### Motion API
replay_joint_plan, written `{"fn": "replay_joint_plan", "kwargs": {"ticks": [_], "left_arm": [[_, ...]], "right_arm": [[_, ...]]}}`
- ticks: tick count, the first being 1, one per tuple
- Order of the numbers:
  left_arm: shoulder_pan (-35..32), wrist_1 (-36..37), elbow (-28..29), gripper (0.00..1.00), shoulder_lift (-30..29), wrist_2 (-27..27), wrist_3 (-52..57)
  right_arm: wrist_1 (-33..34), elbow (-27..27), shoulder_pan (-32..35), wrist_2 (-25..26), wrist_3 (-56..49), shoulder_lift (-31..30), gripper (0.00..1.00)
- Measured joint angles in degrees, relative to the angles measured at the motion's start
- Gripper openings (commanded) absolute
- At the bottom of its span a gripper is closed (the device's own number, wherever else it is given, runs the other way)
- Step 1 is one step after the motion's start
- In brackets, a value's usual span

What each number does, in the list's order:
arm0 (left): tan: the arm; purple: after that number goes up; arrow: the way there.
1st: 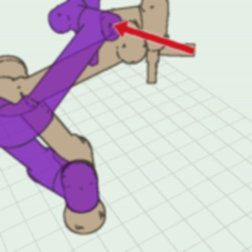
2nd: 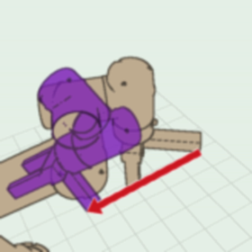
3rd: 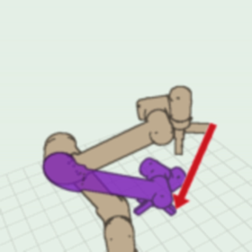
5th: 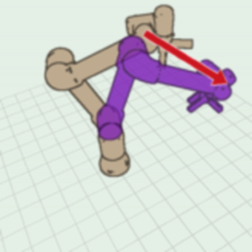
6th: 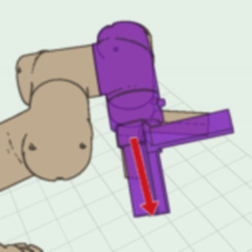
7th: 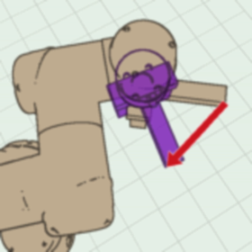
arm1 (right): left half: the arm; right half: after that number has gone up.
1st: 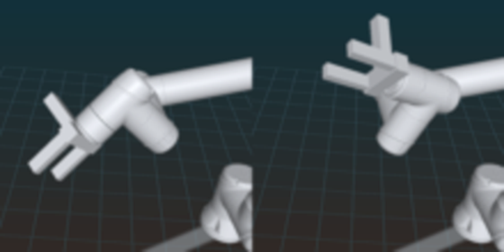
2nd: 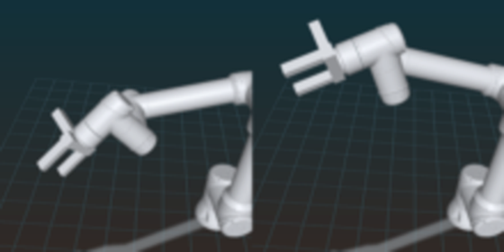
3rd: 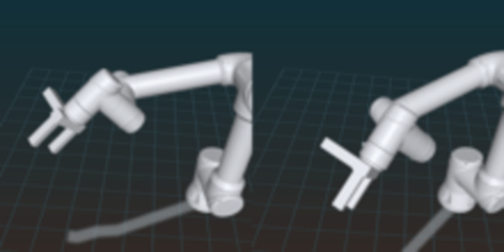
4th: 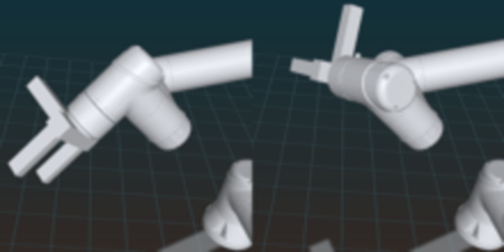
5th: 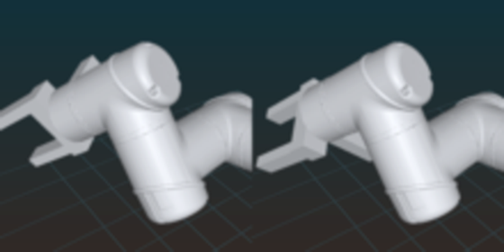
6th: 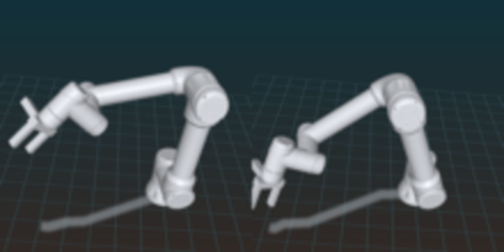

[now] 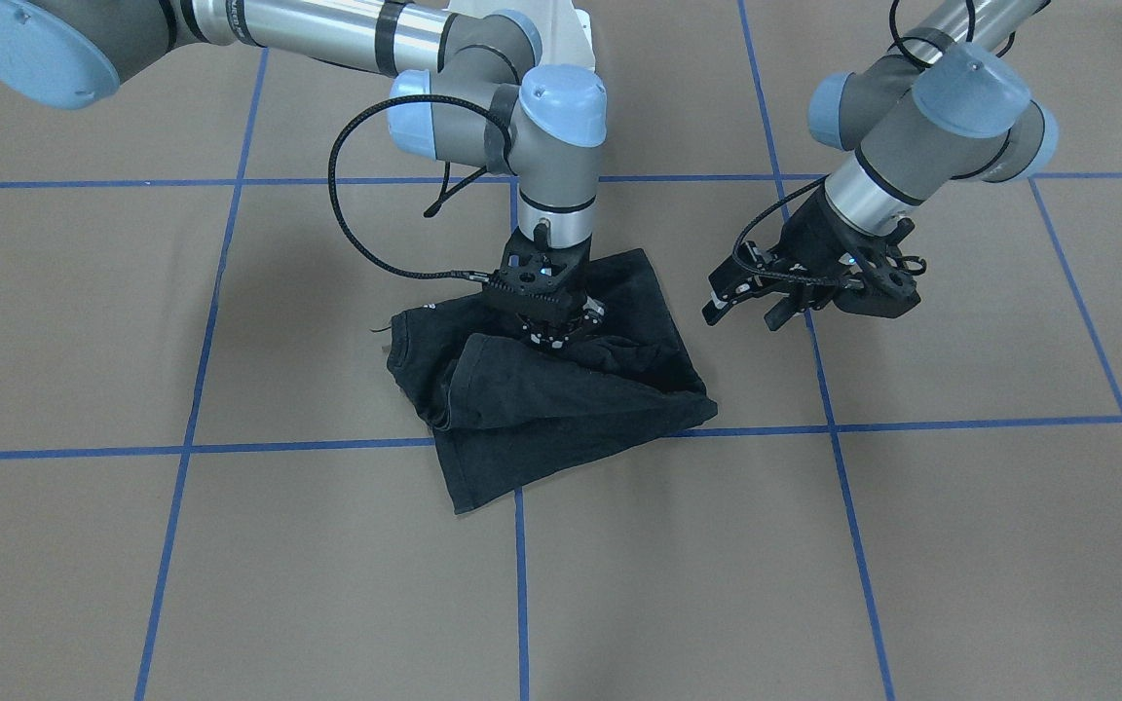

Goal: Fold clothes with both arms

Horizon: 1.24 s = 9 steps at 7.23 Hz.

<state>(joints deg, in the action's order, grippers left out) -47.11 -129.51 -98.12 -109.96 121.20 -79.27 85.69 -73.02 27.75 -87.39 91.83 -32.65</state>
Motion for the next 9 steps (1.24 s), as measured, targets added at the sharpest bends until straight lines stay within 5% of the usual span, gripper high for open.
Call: {"fn": "replay_joint_plan", "kwargs": {"ticks": [3, 6, 7, 8, 9], "left_arm": [[0.0, 0.2, -0.91, 1.0, 0.46, 0.17, -0.07], [-0.17, 0.3, -1.74, 1.0, 1.1, 1.43, -0.15], [-0.21, 0.31, -1.78, 1.0, 1.13, 1.53, -0.13], [-0.24, 0.31, -1.8, 1.0, 1.15, 1.56, -0.11], [-0.29, 0.32, -1.81, 1.0, 1.15, 1.58, -0.1]], "right_arm": [[-7.3, 12.74, 7.08, -0.15, -5.02, 4.77, 0.0], [-9.4, 16.01, 10.08, -3.86, -8.38, 7.64, 0.0], [-8.23, 15.18, 9.6, -6.21, -8.75, 7.88, 0.07], [-6.44, 13.96, 8.66, -7.4, -9.31, 7.96, 0.36], [-4.01, 12.22, 7.75, -7.96, -10.08, 8.01, 0.54]]}}
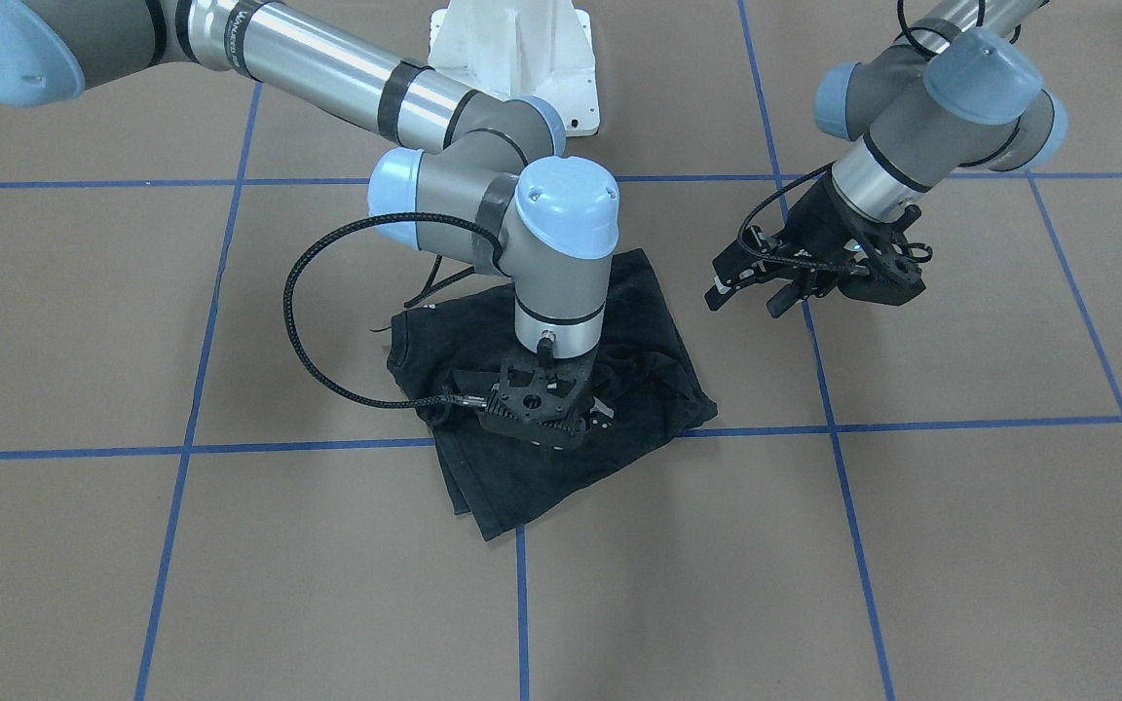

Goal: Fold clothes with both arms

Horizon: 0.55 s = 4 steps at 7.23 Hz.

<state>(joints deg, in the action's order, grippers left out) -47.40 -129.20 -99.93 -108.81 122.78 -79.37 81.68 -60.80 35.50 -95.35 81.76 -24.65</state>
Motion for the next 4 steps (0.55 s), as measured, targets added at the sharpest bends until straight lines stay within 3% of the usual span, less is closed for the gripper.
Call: {"fn": "replay_joint_plan", "kwargs": {"ticks": [2, 3, 4], "left_arm": [[-0.01, 0.0, 0.0, 1.0, 0.03, 0.06, 0.0], [-0.03, 0.0, 0.0, 1.0, 0.06, 0.08, 0.0], [-0.06, 0.0, 0.0, 1.0, 0.08, 0.09, 0.0]], "right_arm": [[7.67, -5.28, -2.81, -0.54, -0.56, -0.2, 0.54], [10.91, -7.35, -4.83, -0.63, -0.54, -0.51, 0.41], [12.57, -8.23, -6.57, -0.54, -0.32, -0.86, 0.03]]}}
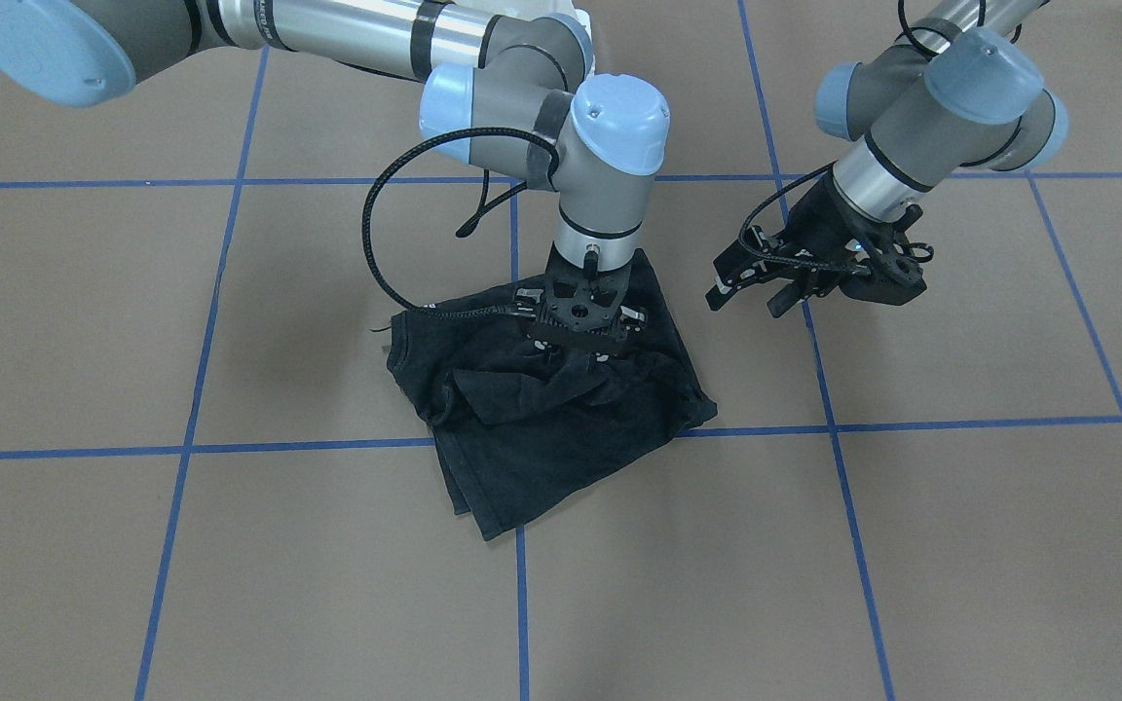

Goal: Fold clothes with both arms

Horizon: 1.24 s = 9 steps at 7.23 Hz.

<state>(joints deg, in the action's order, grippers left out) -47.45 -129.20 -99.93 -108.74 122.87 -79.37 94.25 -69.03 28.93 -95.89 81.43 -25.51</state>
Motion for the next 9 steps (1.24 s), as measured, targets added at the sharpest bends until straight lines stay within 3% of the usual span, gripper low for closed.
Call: {"fn": "replay_joint_plan", "kwargs": {"ticks": [4, 8, 9], "left_arm": [[-0.19, 0.0, -0.4, 1.0, 0.14, 0.62, -0.04], [-0.9, 0.31, -2.11, 1.0, 0.78, 2.12, -0.08], [-0.93, 0.39, -2.23, 1.0, 0.8, 2.21, -0.08]], "right_arm": [[0.39, 1.33, 0.04, 1.2, -0.2, -1.02, 0.0], [-10.38, 11.95, 6.06, 3.48, -2.55, -0.23, 0.0], [-10.94, 12.2, 7.71, 2.43, -3.21, 0.24, 0.22]]}}
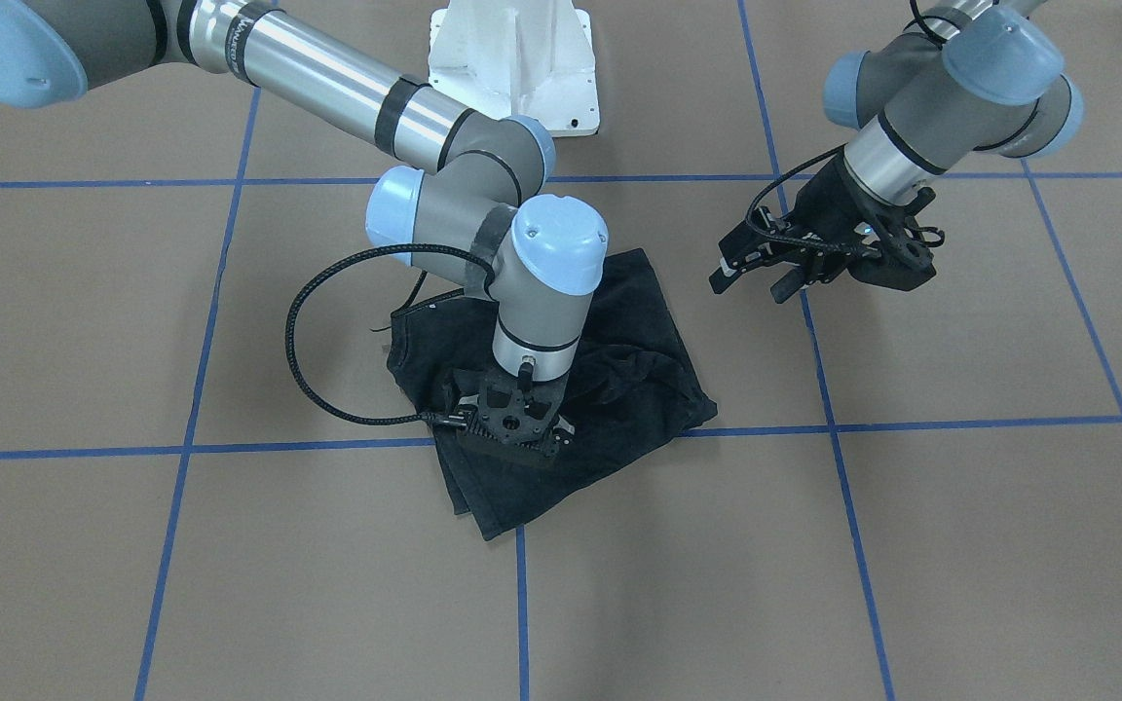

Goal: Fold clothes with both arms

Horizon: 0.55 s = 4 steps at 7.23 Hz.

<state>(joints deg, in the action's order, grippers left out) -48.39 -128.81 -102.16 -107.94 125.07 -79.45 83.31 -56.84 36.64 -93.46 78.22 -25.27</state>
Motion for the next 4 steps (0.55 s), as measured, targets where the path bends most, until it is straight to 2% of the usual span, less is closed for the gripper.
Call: {"fn": "replay_joint_plan", "kwargs": {"ticks": [1, 2, 4], "left_arm": [[-0.09, 0.1, 0.01, 1.0, 0.0, 0.01, 0.12], [-0.48, 0.34, 0.2, 1.0, 0.27, 0.0, 1.45], [-2.81, 6.6, 0.11, 1.0, 0.87, -0.22, 13.46]], "right_arm": [[-0.02, -0.67, 1.67, -2.22, -0.31, 0.08, 0.89], [0.36, -2.11, 3.37, -5.29, -1.56, -0.36, 1.0], [4.17, -8.67, 6.46, -10.24, -9.18, -4.34, 1.0]]}}
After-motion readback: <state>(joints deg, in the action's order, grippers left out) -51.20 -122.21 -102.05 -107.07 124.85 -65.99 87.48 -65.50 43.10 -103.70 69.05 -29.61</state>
